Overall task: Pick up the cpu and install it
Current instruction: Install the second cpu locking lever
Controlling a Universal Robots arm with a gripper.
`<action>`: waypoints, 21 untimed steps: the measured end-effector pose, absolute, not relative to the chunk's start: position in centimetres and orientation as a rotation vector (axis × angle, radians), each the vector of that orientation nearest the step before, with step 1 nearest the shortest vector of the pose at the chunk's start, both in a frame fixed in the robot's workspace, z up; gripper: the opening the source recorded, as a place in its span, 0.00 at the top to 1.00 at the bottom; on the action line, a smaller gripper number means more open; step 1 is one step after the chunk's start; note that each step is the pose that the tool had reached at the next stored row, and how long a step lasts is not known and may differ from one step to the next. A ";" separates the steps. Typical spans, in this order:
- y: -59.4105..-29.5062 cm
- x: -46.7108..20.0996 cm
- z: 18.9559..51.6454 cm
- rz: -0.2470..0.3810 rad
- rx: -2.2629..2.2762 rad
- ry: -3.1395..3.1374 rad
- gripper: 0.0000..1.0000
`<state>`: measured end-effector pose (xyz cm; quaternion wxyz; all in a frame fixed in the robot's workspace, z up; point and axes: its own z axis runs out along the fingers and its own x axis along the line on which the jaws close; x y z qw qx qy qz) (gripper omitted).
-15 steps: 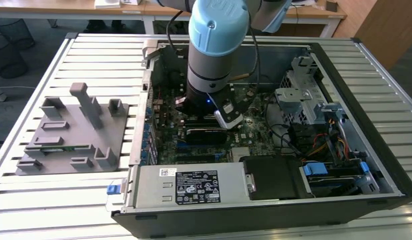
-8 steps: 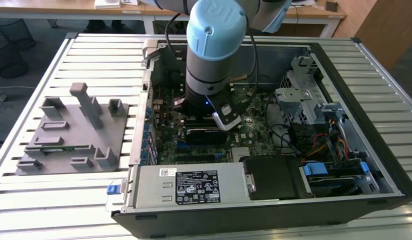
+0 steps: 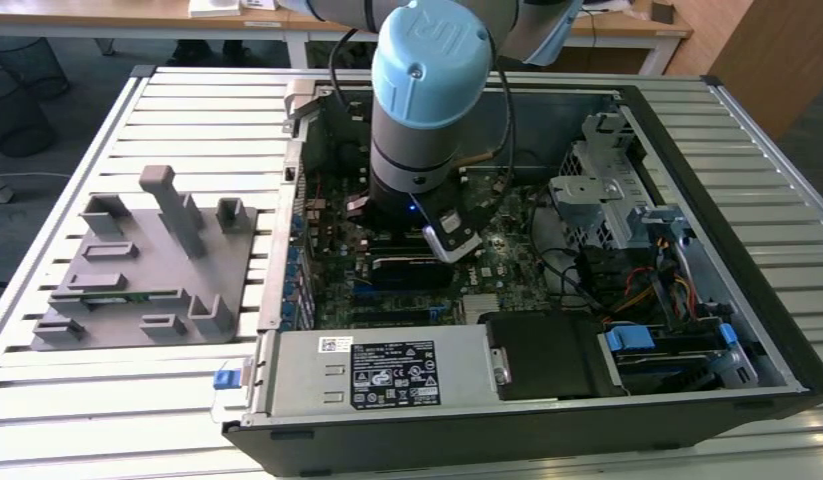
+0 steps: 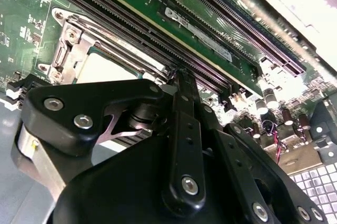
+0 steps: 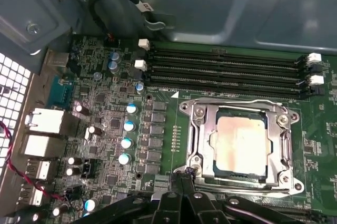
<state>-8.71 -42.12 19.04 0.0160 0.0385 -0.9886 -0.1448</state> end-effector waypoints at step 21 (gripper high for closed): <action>-41.5 -9.1 18.8 -0.464 0.120 -3.073 0.89</action>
